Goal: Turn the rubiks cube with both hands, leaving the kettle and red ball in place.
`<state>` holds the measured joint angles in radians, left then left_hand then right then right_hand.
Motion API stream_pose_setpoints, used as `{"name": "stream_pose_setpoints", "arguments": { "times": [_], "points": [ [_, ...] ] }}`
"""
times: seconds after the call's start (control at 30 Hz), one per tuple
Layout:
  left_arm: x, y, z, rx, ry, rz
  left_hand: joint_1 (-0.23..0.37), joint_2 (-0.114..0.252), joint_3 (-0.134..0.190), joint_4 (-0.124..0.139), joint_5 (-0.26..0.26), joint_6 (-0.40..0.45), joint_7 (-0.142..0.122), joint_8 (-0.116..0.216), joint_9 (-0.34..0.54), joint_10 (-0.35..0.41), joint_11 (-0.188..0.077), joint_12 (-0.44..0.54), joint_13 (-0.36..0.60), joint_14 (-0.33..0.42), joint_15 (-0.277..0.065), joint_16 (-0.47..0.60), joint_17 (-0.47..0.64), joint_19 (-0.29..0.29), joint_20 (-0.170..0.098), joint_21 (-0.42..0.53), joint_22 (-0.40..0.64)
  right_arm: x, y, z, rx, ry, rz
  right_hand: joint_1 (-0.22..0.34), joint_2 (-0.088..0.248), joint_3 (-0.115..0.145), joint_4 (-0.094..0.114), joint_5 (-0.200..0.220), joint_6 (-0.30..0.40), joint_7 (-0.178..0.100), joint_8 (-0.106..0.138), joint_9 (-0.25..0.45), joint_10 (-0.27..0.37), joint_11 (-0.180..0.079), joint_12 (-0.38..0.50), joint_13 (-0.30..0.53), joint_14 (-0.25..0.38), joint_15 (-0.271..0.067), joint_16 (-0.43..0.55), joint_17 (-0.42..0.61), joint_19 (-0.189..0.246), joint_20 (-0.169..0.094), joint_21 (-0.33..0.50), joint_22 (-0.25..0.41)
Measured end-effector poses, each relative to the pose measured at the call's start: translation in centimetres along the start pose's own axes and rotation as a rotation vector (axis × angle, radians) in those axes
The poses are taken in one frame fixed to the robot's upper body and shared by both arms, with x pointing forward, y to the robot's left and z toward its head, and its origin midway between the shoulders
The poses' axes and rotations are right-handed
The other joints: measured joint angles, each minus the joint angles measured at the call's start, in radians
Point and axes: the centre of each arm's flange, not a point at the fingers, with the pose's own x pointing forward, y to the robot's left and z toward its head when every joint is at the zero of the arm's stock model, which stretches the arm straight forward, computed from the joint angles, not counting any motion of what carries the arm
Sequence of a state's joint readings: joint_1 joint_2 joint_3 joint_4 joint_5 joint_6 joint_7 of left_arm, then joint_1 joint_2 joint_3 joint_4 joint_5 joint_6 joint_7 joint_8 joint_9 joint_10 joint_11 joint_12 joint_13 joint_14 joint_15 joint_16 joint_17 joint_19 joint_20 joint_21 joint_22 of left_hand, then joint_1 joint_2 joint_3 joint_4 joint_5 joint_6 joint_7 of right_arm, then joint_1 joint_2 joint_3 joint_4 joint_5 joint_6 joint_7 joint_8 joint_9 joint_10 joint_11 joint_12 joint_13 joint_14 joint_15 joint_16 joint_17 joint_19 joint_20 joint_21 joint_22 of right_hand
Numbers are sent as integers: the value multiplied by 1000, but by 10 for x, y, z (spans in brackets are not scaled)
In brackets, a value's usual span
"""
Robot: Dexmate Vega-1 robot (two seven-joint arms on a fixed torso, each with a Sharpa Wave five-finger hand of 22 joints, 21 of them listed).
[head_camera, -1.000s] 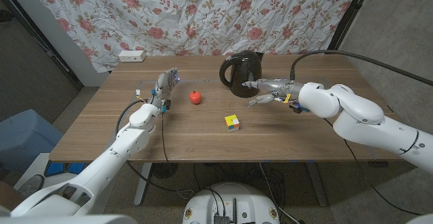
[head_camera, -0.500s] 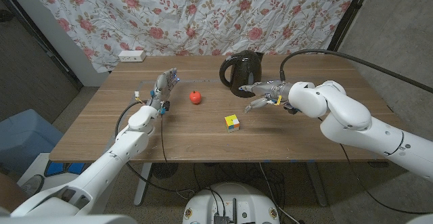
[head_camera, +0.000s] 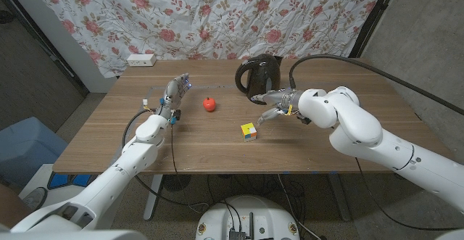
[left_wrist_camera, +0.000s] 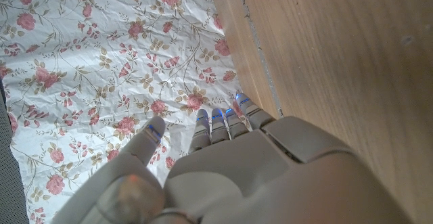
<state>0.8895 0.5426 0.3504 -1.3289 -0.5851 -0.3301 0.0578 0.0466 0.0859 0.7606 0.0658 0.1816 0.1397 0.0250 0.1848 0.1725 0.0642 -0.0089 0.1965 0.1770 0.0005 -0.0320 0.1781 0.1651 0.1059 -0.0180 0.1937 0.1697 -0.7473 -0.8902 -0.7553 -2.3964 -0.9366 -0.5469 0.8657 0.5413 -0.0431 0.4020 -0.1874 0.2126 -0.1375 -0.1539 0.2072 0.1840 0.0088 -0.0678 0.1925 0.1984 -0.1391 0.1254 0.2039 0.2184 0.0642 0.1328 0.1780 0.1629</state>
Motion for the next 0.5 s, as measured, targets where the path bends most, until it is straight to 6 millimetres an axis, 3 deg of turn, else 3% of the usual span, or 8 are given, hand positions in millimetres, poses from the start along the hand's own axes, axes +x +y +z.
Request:
{"name": "stream_pose_setpoints", "arguments": {
  "times": [0.17,0.5],
  "points": [
    [-3,1,2,9,-4,2,0,0,0,0,0,5,-5,0,0,0,0,0,0,0,0,0,0,0,0,0,0,1,0,6,-21,3,19,16,-16,8,0,0,0,0,0,5,0,0,4,1,0,0,0,0,6,-2,7,0],
    [-10,0,3,18,-7,6,-4,-4,3,3,0,11,0,0,0,9,-2,0,0,9,-2,0,0,5,6,0,0,5,7,16,-46,11,58,41,-7,15,-2,0,10,1,8,5,11,-3,8,4,9,1,8,0,6,-2,7,3]
  ]
}}
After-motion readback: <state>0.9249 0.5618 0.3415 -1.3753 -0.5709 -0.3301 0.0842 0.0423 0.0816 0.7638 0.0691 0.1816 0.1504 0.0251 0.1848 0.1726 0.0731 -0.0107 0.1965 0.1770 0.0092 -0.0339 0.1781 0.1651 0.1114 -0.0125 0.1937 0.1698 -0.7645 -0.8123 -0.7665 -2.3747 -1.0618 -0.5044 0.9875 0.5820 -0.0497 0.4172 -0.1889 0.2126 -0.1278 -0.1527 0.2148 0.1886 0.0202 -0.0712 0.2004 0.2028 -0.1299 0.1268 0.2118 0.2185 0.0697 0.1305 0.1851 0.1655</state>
